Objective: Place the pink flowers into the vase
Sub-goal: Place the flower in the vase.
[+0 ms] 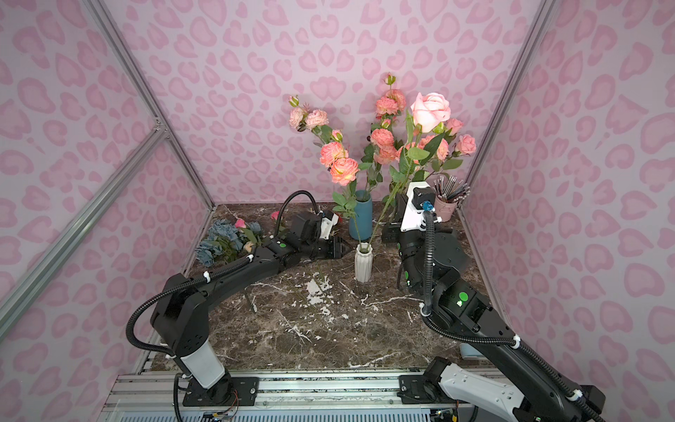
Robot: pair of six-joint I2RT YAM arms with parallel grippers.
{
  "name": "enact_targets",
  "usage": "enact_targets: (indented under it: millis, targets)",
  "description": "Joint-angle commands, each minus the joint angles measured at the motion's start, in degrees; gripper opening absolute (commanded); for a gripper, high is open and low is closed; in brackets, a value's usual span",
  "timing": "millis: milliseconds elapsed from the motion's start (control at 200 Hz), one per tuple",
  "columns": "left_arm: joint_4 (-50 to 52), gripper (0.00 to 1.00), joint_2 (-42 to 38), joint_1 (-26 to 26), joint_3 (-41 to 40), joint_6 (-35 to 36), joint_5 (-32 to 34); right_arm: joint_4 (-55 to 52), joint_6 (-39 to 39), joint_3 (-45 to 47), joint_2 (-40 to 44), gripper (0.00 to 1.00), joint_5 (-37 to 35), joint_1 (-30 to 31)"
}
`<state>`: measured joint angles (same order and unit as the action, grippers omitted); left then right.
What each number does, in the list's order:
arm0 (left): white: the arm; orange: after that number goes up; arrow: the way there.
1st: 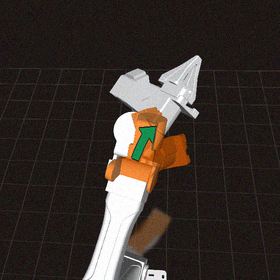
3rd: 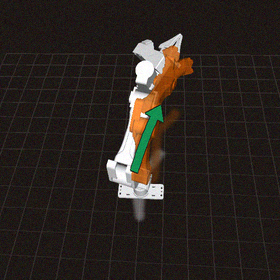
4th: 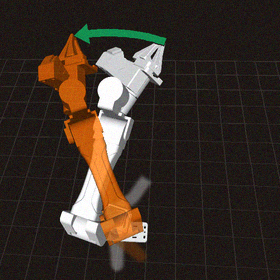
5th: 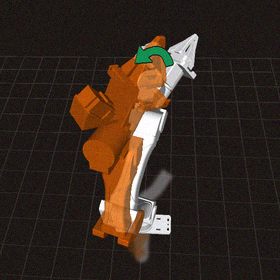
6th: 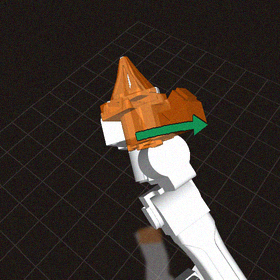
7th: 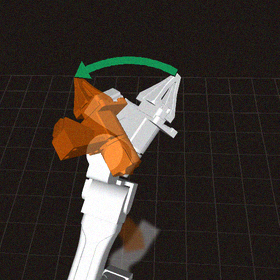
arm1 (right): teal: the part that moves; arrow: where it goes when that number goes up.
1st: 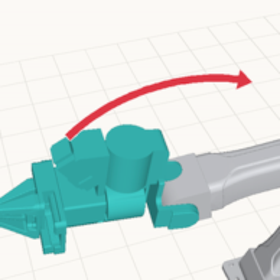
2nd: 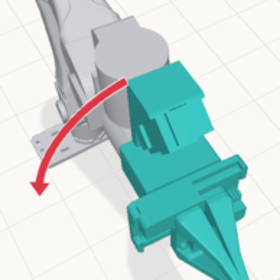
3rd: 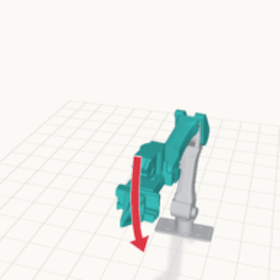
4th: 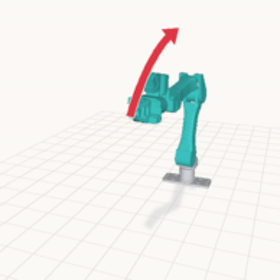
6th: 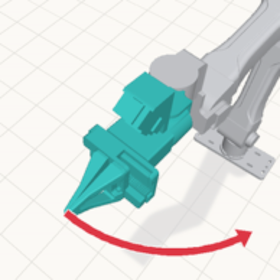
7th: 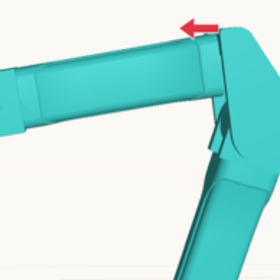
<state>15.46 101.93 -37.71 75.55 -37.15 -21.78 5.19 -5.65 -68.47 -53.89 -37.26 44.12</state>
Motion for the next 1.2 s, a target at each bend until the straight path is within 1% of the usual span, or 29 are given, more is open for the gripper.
enact_targets:
  millis: [0, 205, 330, 605, 1195]
  targets:
    - [-0.8, 0.42, 1.1, 0.0, 1.6, 0.1, -0.3, 7.0, -2.6, 0.8, -0.1, 0.0, 0.7, -0.3]
    - [0.6, 0.42, 2.6, -0.6, 3.3, 0.7, -0.1, 9.0, -0.5, 2.0, -1.4, 0.0, 3.9, -2.3]
    - [0.8, 0.41, 3.2, -0.6, 3.5, 0.6, -0.2, 10.5, 0.7, 3.4, -1.6, 0.0, 5.4, -2.8]
    - [1.7, 0.41, 4.2, -0.7, 4.9, 1.2, 0.2, 10.9, 2.1, 3.3, -3.0, 0.0, 7.6, -3.3]
    - [2.2, 0.4, 4.9, -0.9, 5.7, 1.3, -0.1, 12.7, 2.0, 5.1, -3.4, 0.0, 7.2, -3.7]
